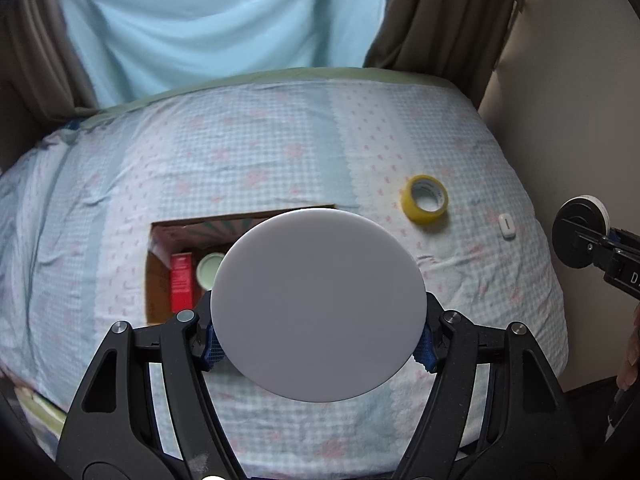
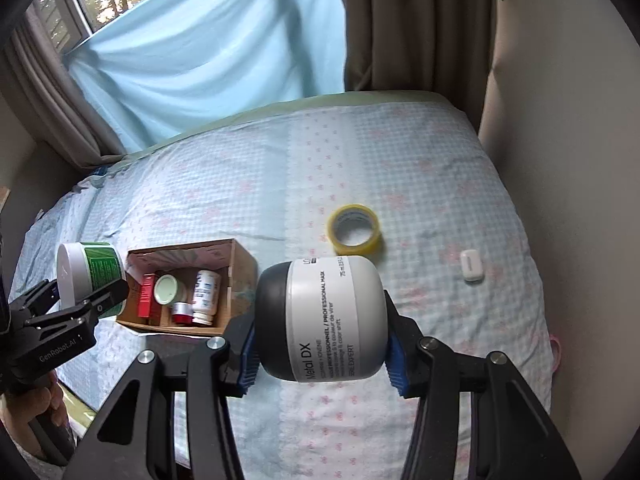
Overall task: Organize rigid objects
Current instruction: 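Carry the green jar and black-and-white jar over the cardboard box with both tools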
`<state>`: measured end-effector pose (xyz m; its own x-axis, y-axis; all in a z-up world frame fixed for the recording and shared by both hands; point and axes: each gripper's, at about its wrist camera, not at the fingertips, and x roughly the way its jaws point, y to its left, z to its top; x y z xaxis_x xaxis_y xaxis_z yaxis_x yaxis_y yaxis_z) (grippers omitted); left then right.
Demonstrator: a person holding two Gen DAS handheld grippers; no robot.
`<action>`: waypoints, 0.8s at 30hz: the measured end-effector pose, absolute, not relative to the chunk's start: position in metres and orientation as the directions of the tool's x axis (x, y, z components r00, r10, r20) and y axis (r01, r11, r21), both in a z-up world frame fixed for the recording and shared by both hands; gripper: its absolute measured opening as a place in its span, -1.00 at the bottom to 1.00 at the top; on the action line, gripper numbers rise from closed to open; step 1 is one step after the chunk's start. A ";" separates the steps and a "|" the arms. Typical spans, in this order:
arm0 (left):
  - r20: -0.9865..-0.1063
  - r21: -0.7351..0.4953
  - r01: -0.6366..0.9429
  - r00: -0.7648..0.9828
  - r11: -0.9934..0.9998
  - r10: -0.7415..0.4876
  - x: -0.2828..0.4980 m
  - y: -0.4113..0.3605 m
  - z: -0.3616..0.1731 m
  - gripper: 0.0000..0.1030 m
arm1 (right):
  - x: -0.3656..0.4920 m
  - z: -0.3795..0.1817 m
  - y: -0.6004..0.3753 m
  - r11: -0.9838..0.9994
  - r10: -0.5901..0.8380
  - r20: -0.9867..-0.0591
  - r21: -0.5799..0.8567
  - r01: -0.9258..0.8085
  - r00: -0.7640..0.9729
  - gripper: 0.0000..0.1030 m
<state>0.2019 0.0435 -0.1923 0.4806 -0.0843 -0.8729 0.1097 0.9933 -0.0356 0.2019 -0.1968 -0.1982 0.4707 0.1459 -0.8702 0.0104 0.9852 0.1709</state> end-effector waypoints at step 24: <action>-0.939 -0.090 0.247 0.301 0.965 -0.164 0.235 0.240 -0.286 0.32 | 0.233 -0.250 0.029 0.955 0.200 -0.915 0.261 0.137 0.351 -0.09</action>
<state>0.2348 0.2400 -0.2862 0.3010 -0.1643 -0.9394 0.2467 0.9649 -0.0897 0.2331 0.0294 -0.2503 0.3511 0.1999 -0.9147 0.1371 0.9554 0.2614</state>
